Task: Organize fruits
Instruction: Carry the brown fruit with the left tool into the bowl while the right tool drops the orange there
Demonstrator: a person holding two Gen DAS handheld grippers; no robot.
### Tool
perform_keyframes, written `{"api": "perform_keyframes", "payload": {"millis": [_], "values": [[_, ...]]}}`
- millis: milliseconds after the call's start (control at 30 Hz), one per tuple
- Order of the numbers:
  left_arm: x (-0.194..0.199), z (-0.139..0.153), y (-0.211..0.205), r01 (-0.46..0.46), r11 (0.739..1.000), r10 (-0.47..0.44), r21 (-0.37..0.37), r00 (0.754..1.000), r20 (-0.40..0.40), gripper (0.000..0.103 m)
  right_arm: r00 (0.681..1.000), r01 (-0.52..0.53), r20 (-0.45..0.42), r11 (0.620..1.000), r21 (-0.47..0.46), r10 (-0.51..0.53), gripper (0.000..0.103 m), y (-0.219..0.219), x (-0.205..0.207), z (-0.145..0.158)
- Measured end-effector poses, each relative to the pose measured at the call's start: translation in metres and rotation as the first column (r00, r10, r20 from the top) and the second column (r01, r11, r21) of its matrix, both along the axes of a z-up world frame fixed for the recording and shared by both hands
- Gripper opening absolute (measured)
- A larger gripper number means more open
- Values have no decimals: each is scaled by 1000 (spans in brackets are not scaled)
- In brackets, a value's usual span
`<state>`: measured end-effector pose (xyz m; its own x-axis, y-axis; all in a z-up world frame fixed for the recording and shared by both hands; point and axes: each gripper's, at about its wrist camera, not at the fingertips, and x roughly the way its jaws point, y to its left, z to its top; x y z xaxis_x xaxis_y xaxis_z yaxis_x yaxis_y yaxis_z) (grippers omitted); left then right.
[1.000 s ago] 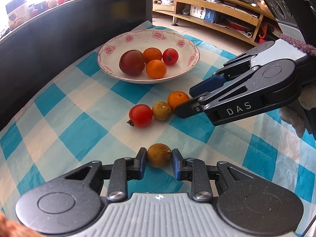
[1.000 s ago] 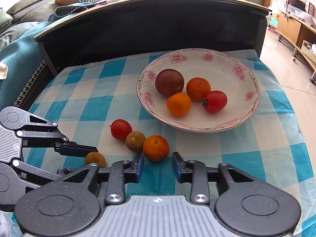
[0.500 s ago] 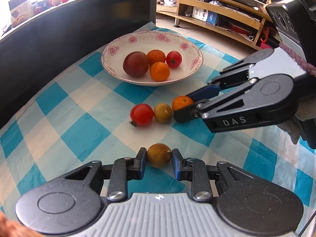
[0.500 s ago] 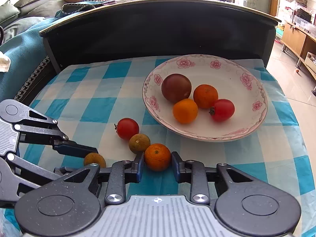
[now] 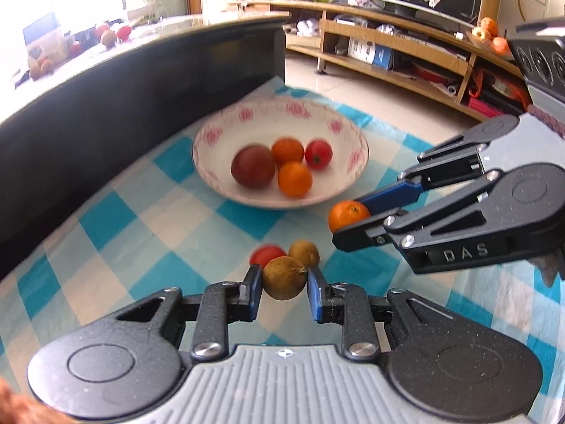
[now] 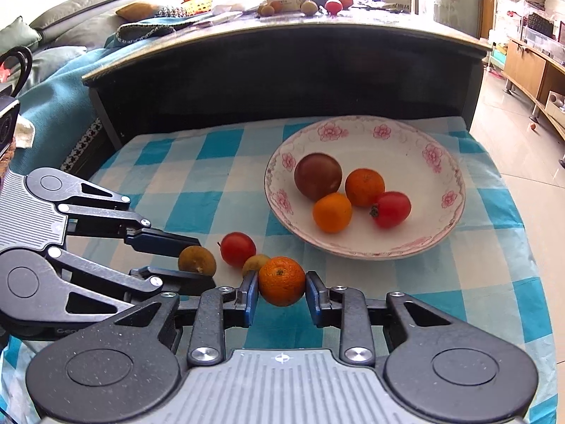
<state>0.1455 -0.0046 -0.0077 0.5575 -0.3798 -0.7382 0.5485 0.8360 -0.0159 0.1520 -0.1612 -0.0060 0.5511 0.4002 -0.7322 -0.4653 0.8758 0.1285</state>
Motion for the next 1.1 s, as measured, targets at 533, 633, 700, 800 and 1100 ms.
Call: {"api": "perform_keyframes", "payload": {"millis": [533, 633, 700, 800, 1100], "values": [[32, 15, -27, -29, 999, 33, -39, 995, 92, 36, 991, 103, 81, 995, 3, -103, 24, -18, 18, 10], [37, 12, -29, -41, 998, 45, -40, 994, 100, 36, 990, 118, 83, 993, 3, -118, 24, -20, 23, 7], [40, 10, -30, -47, 998, 51, -47, 994, 99, 36, 989, 124, 85, 992, 5, -124, 24, -21, 26, 6], [43, 7, -30, -55, 997, 59, -45, 993, 104, 36, 988, 131, 88, 991, -1, -130, 24, -21, 29, 5], [50, -2, -31, -80, 996, 83, -37, 992, 97, 36, 988, 134, 83, 991, -12, -132, 25, -19, 35, -1]]}}
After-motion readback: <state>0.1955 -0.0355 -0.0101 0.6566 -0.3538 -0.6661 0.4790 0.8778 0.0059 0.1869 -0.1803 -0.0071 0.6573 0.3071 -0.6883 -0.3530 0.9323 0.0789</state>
